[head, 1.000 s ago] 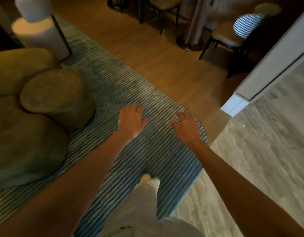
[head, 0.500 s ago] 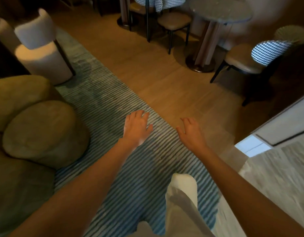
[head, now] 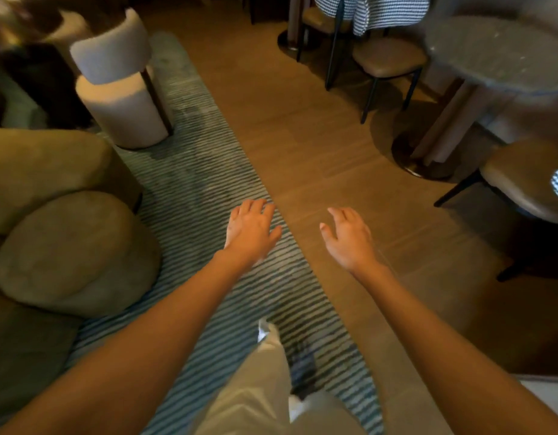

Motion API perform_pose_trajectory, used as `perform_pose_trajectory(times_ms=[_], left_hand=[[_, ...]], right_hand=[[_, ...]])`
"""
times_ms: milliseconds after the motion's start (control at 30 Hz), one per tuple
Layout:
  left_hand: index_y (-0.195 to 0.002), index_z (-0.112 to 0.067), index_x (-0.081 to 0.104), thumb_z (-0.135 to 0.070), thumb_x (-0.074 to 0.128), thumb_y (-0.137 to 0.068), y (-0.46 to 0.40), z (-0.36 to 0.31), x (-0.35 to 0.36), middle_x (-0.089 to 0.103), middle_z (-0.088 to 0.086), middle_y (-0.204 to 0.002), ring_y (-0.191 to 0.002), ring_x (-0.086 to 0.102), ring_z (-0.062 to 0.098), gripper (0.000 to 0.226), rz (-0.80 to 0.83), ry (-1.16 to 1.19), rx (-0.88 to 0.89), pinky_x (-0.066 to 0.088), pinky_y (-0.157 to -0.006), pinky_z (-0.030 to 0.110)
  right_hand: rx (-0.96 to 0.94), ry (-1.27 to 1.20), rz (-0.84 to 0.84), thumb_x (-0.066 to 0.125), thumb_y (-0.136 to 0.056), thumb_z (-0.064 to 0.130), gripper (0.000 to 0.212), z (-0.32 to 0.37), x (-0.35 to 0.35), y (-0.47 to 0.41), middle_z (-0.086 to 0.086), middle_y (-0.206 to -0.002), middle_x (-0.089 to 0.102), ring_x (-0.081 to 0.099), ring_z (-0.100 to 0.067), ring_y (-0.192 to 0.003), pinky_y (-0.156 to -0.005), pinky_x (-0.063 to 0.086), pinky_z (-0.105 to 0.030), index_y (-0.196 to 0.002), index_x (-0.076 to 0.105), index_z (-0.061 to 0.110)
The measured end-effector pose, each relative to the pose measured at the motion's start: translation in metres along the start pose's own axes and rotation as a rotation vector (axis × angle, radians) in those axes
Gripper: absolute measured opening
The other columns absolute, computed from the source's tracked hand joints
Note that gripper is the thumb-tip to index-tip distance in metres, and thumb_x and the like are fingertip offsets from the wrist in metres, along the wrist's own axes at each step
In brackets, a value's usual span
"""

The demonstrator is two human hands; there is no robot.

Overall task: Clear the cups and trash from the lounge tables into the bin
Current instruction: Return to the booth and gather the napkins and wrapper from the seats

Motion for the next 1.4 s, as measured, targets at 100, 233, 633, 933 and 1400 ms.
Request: perform_pose_trajectory(times_ms=[100, 233, 633, 933, 1400], left_hand=[[-0.138, -0.017, 0.039, -0.045, 0.041, -0.095, -0.066, 0.006, 0.005, 0.041, 0.002, -0.143, -0.133, 0.032, 0.024, 0.052, -0.001, -0.018, 0.001, 0.027, -0.108, 0.040], [-0.138, -0.017, 0.039, -0.045, 0.042, -0.094, -0.157, 0.017, 0.003, 0.042, 0.002, -0.142, -0.133, 0.032, 0.025, 0.052, -0.007, 0.005, -0.044, 0.026, -0.108, 0.040], [-0.137, -0.018, 0.041, -0.045, 0.045, -0.093, -0.419, 0.016, -0.012, 0.045, 0.003, -0.139, -0.131, 0.035, 0.026, 0.053, -0.005, -0.009, -0.013, 0.028, -0.106, 0.039], [-0.137, -0.019, 0.041, -0.045, 0.047, -0.091, -0.642, 0.015, -0.014, 0.046, 0.003, -0.139, -0.129, 0.037, 0.025, 0.053, -0.021, -0.036, -0.130, 0.029, -0.104, 0.038], [-0.138, -0.019, 0.040, -0.047, 0.048, -0.090, -0.941, 0.090, -0.034, 0.046, 0.005, -0.137, -0.127, 0.039, 0.028, 0.056, -0.023, -0.056, -0.304, 0.033, -0.104, 0.041]], right_hand=[[-0.011, 0.018, 0.012, 0.048, -0.098, 0.034, 0.049, -0.015, 0.000, -0.067, -0.012, -0.143, 0.044, 0.031, -0.029, -0.139, -0.111, 0.030, -0.047, -0.140, 0.043, 0.010], [-0.009, 0.062, 0.032, 0.048, -0.097, 0.037, 0.051, -0.031, -0.009, -0.157, -0.011, -0.144, 0.044, 0.031, -0.028, -0.140, -0.112, 0.030, -0.045, -0.141, 0.042, 0.012], [0.056, 0.067, 0.035, 0.044, -0.099, 0.038, 0.052, -0.082, -0.067, -0.400, -0.007, -0.149, 0.040, 0.025, -0.025, -0.143, -0.113, 0.025, -0.040, -0.144, 0.037, 0.015], [-0.022, 0.053, 0.055, 0.043, -0.099, 0.039, 0.051, -0.146, -0.103, -0.631, -0.007, -0.148, 0.041, 0.027, -0.025, -0.142, -0.115, 0.026, -0.040, -0.144, 0.039, 0.014], [-0.154, 0.120, 0.150, 0.041, -0.100, 0.039, 0.050, -0.154, -0.112, -0.974, -0.008, -0.146, 0.042, 0.028, -0.026, -0.142, -0.114, 0.029, -0.040, -0.144, 0.040, 0.014]])
Point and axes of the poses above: each hand's wrist, its own y-axis away from the middle knuckle, its own x-axis out of the palm, z = x × y, the point moved 3 cm from there along -y, towards the middle knuckle
